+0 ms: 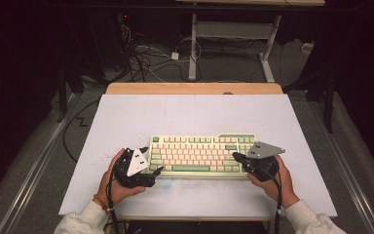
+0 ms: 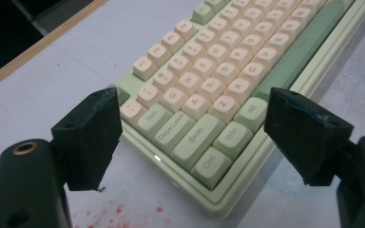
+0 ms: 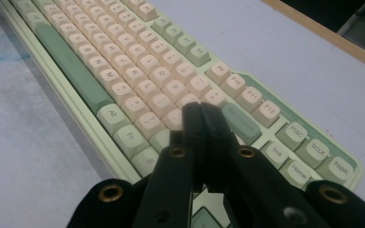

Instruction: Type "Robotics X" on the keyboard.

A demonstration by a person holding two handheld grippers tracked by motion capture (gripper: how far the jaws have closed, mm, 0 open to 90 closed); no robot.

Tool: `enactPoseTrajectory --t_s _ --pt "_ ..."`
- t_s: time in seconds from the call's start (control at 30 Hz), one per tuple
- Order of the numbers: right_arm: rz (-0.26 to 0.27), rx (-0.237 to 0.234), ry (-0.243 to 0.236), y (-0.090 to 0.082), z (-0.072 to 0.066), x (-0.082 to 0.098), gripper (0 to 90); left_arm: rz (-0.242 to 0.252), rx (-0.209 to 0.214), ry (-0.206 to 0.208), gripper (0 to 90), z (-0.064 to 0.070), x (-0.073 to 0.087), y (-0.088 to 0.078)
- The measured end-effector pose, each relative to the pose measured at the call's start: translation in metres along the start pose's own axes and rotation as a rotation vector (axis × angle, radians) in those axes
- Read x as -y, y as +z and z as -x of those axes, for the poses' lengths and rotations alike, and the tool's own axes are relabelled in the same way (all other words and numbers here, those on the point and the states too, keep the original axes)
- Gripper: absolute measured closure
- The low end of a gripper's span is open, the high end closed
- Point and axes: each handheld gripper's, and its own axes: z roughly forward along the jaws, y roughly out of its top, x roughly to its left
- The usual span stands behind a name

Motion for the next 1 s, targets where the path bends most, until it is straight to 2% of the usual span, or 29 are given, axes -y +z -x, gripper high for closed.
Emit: enactPoseTrajectory --t_s 0.07,0.27,0.33,0.63,0.83,1.0 --pt "-0.003 -0.003 -0.002 0.004 0.0 -0.003 90.0 -0.021 -0.017 0.008 19.0 -0.001 0.004 -0.002" --pt "-0.015 -0.015 -0.017 0.02 -0.004 -0.013 90.0 -0.034 -0.019 0.0 18.9 -0.002 0.013 -0.008" --pt "-0.02 -0.021 -0.023 0.026 -0.006 -0.017 90.0 -0.03 -0.012 -0.011 19.0 -0.002 0.015 -0.011" --pt "-0.046 -0.055 -0.045 0.054 -0.019 -0.034 90.0 -0.042 -0.007 -0.009 18.9 0.0 0.023 -0.017" --pt "-0.061 -0.057 -0.044 0.068 -0.019 -0.041 90.0 -0.049 0.004 -0.02 18.9 -0.001 0.027 -0.019" --pt "-0.078 -0.06 -0.044 0.076 -0.02 -0.043 90.0 -0.061 0.007 -0.012 18.9 0.0 0.029 -0.018"
